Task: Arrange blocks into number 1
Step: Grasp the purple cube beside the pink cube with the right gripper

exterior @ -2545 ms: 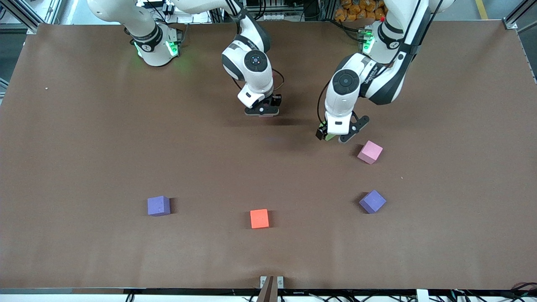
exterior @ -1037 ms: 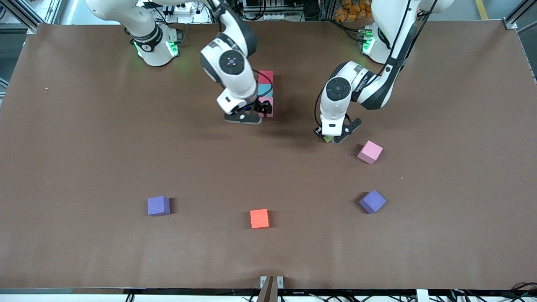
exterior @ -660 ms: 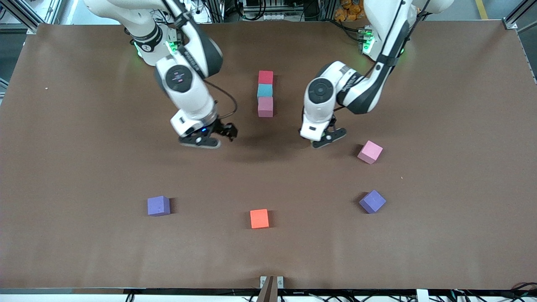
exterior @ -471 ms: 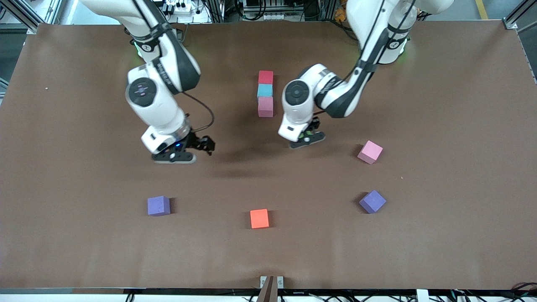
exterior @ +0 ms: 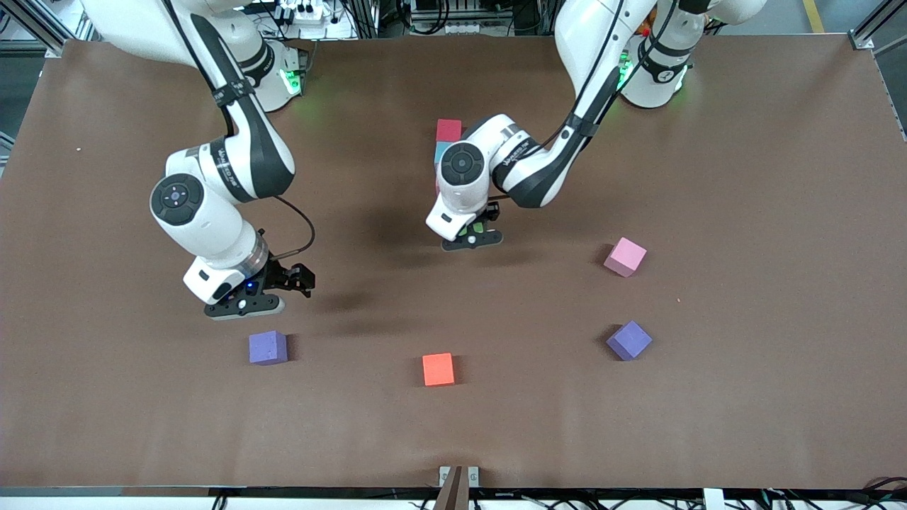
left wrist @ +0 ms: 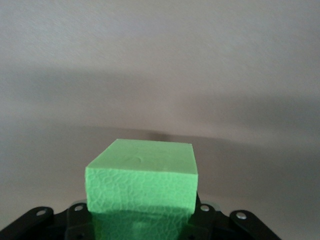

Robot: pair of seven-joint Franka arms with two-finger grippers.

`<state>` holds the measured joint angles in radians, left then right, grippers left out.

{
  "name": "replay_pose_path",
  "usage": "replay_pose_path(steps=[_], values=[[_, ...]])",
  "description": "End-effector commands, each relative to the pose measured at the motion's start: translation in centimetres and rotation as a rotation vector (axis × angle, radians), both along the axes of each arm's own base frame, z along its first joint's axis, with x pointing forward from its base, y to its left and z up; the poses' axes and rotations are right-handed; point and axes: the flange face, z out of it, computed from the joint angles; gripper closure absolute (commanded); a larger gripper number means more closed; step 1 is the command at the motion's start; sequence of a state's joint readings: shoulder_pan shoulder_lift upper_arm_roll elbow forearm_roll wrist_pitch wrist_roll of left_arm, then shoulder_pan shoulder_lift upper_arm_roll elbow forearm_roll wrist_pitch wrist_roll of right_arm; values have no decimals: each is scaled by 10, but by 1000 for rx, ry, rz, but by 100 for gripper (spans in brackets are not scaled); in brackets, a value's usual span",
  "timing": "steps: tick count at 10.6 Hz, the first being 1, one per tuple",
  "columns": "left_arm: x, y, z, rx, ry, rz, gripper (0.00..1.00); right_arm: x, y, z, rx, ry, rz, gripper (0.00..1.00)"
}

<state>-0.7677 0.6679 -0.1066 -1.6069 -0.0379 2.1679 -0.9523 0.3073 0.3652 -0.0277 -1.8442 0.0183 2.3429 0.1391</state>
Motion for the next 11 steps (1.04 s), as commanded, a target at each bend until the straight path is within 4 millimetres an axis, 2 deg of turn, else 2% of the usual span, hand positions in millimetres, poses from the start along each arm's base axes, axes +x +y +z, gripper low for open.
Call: replay_pose_path(steps=[1, 2, 3, 4, 5, 6, 7, 8, 9, 10, 11], values=[[-25, -24, -18, 5, 40, -71, 100, 13, -16, -11, -31, 6, 127, 0], [-36, -31, -20, 9, 39, -97, 100, 17, -29, -12, -31, 4, 145, 0], [-44, -37, -21, 6, 36, -109, 100, 19, -29, -7, -19, 0, 130, 0], [-52, -45, -23, -2, 29, -113, 100, 23, -30, -13, -17, 6, 116, 0], [-58, -51, -25, -16, 14, -114, 100, 34, -43, -9, -12, -12, 78, 0], [-59, -52, -30, -15, 13, -107, 100, 42, -43, 5, 10, -36, 63, 0], [-61, -52, -33, -12, 14, -107, 100, 46, -43, 5, 45, -30, 37, 0], [-65, -54, -38, -6, 13, -116, 100, 46, -43, -26, 43, 10, 25, 0], [-65, -54, -43, -8, 10, -111, 100, 48, -42, -71, 33, 44, 22, 0], [-66, -55, -44, -8, 7, -110, 100, 53, -44, -84, 37, 3, 14, 0], [-67, -55, -44, -7, 6, -111, 100, 54, -45, -81, 39, -5, 15, 0]])
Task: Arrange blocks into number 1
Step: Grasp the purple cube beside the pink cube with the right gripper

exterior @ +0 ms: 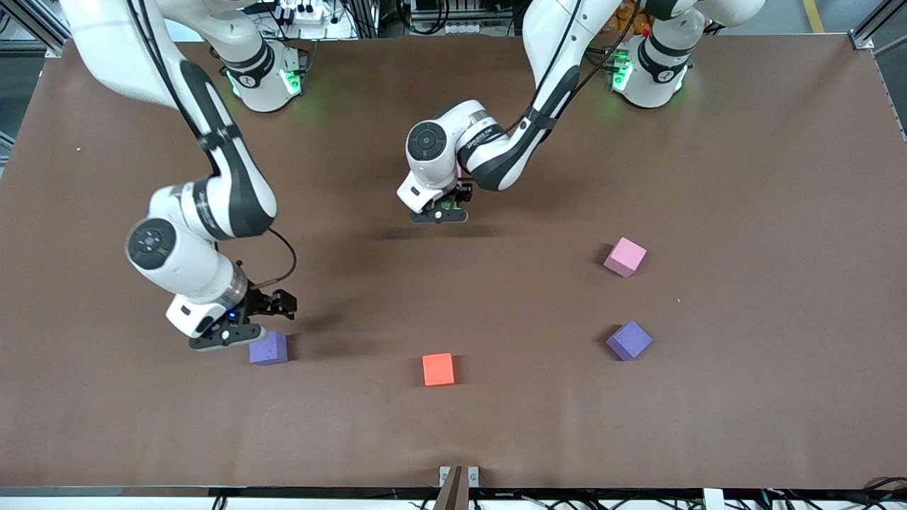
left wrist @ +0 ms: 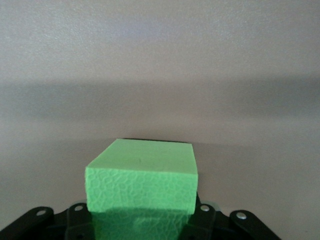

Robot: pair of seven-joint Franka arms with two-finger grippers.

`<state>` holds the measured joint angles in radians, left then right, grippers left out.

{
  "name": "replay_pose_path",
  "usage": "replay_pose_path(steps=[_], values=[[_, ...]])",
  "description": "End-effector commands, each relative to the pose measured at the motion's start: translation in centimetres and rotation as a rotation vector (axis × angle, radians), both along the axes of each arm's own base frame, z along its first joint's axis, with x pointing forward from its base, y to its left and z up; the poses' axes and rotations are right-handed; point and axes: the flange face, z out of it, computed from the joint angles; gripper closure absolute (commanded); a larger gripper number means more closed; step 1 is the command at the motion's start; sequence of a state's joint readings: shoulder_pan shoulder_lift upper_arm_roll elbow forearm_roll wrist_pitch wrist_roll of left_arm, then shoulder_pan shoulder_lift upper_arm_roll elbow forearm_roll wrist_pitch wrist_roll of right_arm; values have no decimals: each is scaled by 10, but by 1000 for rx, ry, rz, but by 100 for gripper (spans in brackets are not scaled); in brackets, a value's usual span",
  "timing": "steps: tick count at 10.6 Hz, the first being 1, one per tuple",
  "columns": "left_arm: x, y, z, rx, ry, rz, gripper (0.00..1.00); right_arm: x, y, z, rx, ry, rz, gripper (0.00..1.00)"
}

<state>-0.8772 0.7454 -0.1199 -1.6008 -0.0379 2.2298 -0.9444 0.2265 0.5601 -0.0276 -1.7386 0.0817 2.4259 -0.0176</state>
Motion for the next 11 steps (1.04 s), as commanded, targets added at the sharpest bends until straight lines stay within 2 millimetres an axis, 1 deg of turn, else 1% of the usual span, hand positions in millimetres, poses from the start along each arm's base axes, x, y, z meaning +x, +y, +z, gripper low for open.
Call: replay_pose_path(steps=[1, 2, 3, 5, 6, 7, 8, 9, 10, 11], values=[[0, -6, 1, -5, -10, 10, 77, 12, -2, 10, 24, -34, -18, 0], [-1, -6, 1, -5, -10, 9, 1, 13, -7, 28, 28, -48, -22, 0], [-1, -7, 2, -4, -12, 19, 0, 14, -12, 35, 28, -43, -27, 0], [1, -6, 8, 0, -20, 79, 0, 14, -12, 20, 23, -24, -25, 0], [4, -4, 14, 5, -27, 113, 0, 16, -17, 13, 21, -21, -32, 0], [11, 0, 23, 9, -39, 147, 0, 18, -32, 8, 18, -16, -51, 0], [25, 10, 35, 26, -67, 167, 0, 19, -38, -1, 13, -7, -47, 0], [42, 24, 45, 42, -77, 211, 0, 21, -43, -4, 10, -7, -24, 0], [62, 42, 59, 62, -87, 259, 0, 28, -43, -3, 13, -16, -18, 0], [84, 66, 68, 93, -84, 307, 0, 33, -40, -4, 13, -20, -14, 0]])
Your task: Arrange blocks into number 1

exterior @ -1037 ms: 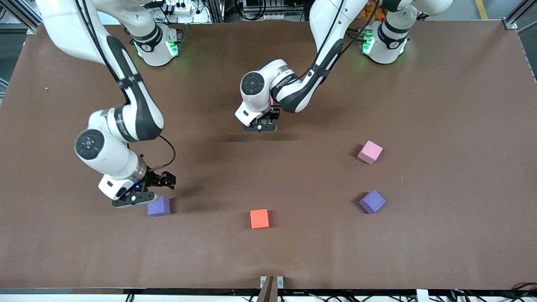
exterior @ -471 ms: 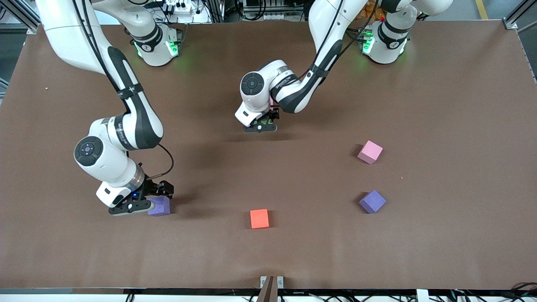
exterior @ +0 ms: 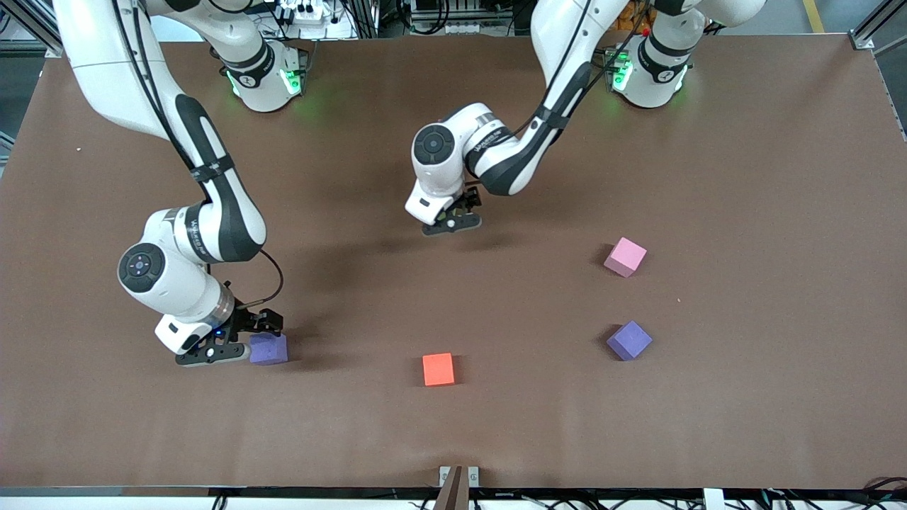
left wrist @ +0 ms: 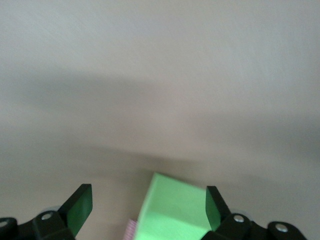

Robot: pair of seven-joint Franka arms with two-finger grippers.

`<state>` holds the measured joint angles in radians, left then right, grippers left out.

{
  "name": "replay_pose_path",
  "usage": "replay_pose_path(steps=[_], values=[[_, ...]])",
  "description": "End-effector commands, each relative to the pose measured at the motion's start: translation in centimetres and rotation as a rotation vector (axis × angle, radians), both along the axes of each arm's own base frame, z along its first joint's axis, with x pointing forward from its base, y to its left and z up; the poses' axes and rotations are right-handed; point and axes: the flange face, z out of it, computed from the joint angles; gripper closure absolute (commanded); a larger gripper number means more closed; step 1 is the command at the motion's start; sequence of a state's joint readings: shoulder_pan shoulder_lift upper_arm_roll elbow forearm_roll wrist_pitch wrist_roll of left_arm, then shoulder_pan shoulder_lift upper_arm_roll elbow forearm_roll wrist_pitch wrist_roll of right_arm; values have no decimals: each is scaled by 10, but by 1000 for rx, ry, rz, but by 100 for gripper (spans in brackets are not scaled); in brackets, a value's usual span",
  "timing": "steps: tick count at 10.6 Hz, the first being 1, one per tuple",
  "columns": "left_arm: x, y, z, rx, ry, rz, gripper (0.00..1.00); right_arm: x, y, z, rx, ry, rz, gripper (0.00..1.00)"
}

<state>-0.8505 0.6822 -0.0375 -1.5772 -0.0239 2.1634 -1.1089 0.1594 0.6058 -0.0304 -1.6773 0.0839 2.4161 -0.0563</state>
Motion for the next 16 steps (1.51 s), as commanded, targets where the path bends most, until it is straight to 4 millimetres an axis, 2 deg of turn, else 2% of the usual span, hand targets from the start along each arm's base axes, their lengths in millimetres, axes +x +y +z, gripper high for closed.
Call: replay_pose_path(steps=[1, 4, 5, 7, 9, 11, 13, 14, 16], values=[[53, 60, 29, 62, -10, 144, 0, 14, 8, -5, 17, -12, 23, 0], [120, 162, 31, 148, 28, 399, 0, 12, 8, -24, 10, 9, 29, 0], [139, 201, 28, 186, 14, 463, 0, 11, 9, -32, 9, 15, 30, 0], [168, 270, 37, 214, -8, 527, 0, 14, 13, -36, 11, -17, 33, 0], [180, 301, 41, 214, -16, 571, 0, 13, 14, -39, 10, -16, 37, 0], [169, 329, 45, 228, -4, 595, 0, 12, 20, -46, 5, -18, 47, 0], [156, 343, 49, 235, 9, 607, 0, 10, 23, -63, 1, -17, 53, 0], [148, 349, 49, 224, 0, 611, 0, 10, 24, -67, 4, -16, 51, 10], [128, 358, 46, 179, -46, 611, 0, 9, 26, -68, 7, -12, 45, 37]])
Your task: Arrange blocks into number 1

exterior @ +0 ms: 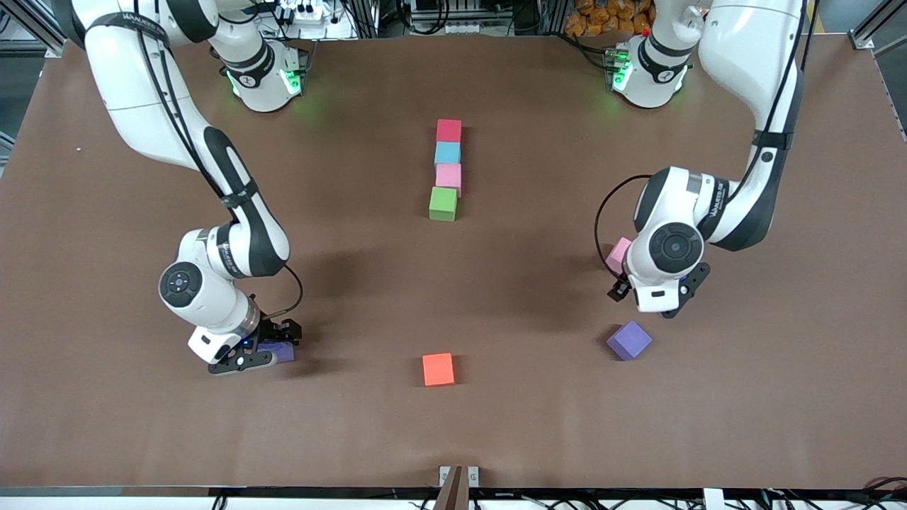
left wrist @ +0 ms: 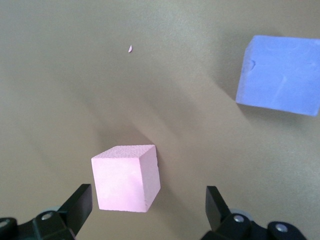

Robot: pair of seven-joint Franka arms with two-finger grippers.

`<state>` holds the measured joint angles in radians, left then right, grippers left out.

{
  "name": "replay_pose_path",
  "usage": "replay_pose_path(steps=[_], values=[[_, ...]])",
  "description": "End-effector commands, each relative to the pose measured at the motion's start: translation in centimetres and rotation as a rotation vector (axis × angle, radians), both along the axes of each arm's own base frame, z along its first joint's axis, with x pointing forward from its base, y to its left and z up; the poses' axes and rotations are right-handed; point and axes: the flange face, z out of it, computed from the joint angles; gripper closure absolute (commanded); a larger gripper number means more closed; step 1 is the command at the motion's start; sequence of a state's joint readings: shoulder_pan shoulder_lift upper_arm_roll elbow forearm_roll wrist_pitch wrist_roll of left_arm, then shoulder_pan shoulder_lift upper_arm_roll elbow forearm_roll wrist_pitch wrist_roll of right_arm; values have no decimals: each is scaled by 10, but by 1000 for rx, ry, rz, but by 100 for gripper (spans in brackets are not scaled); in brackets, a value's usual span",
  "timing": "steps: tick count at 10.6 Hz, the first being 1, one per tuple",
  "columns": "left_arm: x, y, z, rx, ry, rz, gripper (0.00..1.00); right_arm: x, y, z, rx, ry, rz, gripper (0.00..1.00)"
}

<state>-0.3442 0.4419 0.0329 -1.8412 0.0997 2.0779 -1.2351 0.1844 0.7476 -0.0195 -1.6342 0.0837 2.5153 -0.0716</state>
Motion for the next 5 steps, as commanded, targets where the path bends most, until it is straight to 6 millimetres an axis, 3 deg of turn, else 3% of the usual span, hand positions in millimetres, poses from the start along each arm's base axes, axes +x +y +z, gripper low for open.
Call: replay_pose_path(steps=[1, 4, 5], values=[[-22, 24, 11, 6, -72, 6, 0, 5, 5, 5, 14, -13, -4, 50], [-9, 31, 57, 27, -140, -75, 0, -1, 27, 28, 91, -12, -51, 55], [-9, 51, 69, 36, -111, -108, 0, -10, 40, 33, 106, -5, -50, 55]])
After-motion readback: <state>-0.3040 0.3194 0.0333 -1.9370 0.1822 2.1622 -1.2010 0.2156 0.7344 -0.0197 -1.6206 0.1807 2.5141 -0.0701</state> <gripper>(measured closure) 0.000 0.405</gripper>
